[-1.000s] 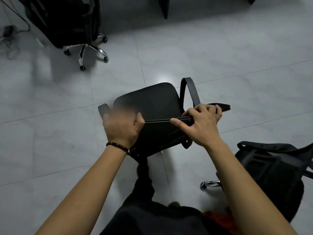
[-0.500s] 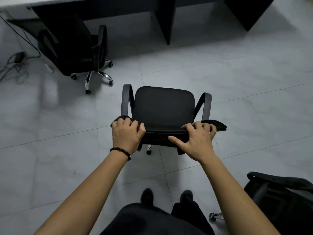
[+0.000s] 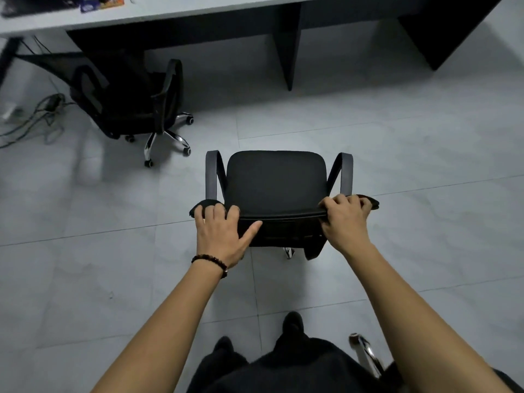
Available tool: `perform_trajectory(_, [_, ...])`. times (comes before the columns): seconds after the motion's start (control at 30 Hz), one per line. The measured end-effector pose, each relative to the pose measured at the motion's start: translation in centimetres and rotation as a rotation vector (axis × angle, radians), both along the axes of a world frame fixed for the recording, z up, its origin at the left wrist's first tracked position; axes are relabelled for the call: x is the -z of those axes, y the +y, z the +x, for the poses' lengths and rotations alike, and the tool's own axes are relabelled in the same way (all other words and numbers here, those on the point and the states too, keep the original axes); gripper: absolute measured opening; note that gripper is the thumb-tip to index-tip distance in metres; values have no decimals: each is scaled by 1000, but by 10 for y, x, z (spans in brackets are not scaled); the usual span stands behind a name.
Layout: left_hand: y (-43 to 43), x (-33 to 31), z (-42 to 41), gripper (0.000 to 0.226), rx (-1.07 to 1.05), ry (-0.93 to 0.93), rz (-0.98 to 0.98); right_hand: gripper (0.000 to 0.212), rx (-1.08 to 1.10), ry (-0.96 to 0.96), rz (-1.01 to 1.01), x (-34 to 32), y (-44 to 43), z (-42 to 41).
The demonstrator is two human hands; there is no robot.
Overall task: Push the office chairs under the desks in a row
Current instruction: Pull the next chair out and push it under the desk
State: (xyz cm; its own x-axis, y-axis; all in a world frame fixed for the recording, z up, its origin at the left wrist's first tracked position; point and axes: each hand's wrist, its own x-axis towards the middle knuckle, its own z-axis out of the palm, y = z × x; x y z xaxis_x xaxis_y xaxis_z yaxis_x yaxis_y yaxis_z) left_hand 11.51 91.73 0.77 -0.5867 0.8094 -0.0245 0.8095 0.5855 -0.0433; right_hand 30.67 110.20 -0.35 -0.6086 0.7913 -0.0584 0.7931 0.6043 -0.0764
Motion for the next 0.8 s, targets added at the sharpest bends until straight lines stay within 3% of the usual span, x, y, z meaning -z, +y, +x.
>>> perform_trajectory(0.43, [121,2,-62,64,-12,63,72,23,-43,81,31,3,120,-60])
perform_trajectory(0.8, [260,6,-205,68,-4,67,68,17,-42,40,36,8,261,-202])
